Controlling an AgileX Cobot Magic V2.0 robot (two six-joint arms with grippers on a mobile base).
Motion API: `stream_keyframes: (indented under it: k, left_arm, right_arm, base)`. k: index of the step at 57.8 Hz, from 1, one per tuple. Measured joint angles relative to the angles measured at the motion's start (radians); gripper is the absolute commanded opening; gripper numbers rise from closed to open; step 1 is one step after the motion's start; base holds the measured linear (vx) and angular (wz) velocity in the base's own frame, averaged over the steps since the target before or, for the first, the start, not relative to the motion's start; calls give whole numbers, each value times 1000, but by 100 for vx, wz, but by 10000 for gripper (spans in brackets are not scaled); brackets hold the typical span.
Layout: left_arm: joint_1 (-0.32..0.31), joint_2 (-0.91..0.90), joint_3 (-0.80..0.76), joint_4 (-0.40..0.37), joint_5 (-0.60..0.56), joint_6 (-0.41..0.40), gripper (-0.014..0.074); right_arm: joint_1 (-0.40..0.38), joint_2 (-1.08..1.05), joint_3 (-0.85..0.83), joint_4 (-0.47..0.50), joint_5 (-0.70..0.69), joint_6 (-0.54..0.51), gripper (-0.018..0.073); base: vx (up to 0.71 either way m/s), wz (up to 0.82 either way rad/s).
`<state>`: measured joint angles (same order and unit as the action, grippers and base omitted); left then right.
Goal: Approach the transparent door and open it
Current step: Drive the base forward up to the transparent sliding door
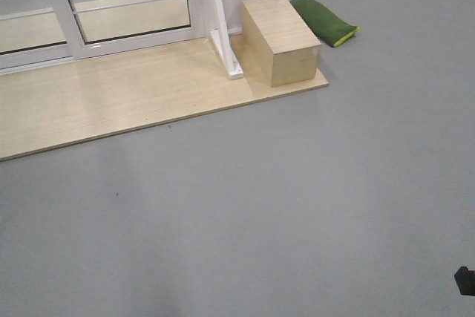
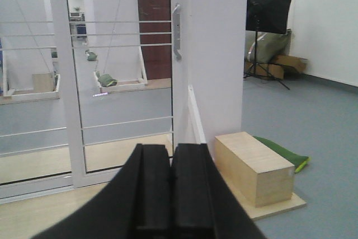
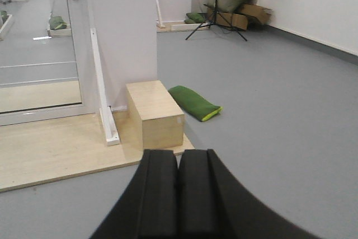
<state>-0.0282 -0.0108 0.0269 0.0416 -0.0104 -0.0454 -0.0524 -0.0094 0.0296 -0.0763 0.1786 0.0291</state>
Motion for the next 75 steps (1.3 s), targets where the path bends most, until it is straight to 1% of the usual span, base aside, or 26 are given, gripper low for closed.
stream_keyframes:
  k: [38,75]
  left_arm:
    - [0,0,0,0,0,0,-6]
    - [0,0,0,0,0,0,-6]
  right_arm:
    - [0,0,0,0,1,0,-8]
    - [0,0,0,0,1,0,-8]
  base:
    - [50,26]
    - [44,11]
